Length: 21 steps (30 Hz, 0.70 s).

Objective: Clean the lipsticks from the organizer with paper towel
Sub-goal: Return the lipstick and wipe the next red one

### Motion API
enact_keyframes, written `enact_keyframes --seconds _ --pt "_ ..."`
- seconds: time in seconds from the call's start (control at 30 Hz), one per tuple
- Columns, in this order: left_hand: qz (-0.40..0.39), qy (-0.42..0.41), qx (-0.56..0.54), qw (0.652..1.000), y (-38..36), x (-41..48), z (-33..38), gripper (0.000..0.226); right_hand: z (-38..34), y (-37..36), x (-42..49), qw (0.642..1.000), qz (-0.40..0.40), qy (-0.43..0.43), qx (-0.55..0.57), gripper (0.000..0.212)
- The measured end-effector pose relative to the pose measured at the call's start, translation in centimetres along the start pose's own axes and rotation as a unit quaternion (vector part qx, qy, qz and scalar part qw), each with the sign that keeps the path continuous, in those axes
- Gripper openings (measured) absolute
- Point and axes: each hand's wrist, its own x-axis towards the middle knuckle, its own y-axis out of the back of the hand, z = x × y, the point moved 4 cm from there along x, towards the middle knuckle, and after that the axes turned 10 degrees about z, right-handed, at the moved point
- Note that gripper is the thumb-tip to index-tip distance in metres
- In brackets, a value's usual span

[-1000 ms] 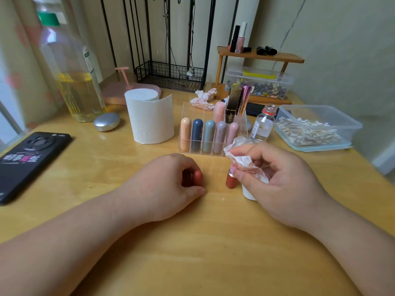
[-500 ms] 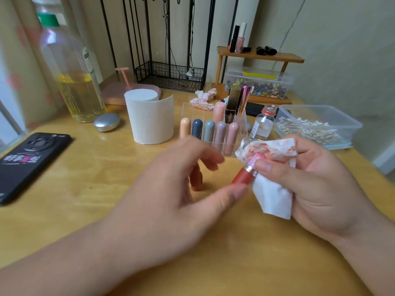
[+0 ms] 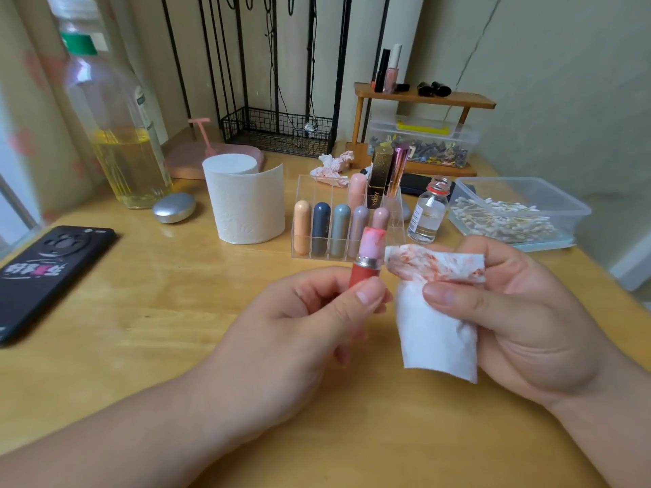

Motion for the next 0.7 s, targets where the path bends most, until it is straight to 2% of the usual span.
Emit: enact_keyframes --seconds 0.2,0.23,0.33,0.37,0.47,0.5,0.6,0.7 --pt "-0.042 -0.016 0.019 0.999 -0.2 0.0 -0.5 0.024 -0.1 -2.3 -1.3 0.993 -0.091 0.02 0.078 0.011" --pt "-0.047 -0.018 0.016 0.999 -0.2 0.0 -0.4 0.024 -0.2 -2.4 -1.3 0.988 -0.106 0.006 0.112 0.015" --pt "-0.069 -0.031 0.021 0.997 -0.3 -0.1 -0.3 0.024 -0.3 -2.1 -0.8 0.955 -0.127 -0.09 0.251 0.053" --pt "-0.077 -0.034 0.026 0.996 -0.4 -0.2 -0.3 0.023 -0.2 -2.3 -0.6 0.947 -0.123 -0.114 0.274 0.052" --pt "-0.099 -0.031 0.028 0.994 -0.8 -0.5 -0.5 0.02 0.3 -2.2 -0.6 0.969 -0.112 -0.089 0.202 0.02" --pt "-0.106 -0.028 0.025 0.994 -1.0 -0.6 -0.5 0.02 0.3 -2.4 -0.8 0.974 -0.111 -0.077 0.182 0.016" --pt "-0.12 -0.026 0.013 0.992 -1.1 -0.7 -0.6 0.02 0.1 -2.8 -0.9 0.96 -0.136 -0.092 0.229 0.011" --pt "-0.113 -0.02 -0.006 0.993 -0.9 -0.5 -0.6 0.029 0.2 -2.0 -0.7 0.976 -0.099 -0.071 0.181 0.021"
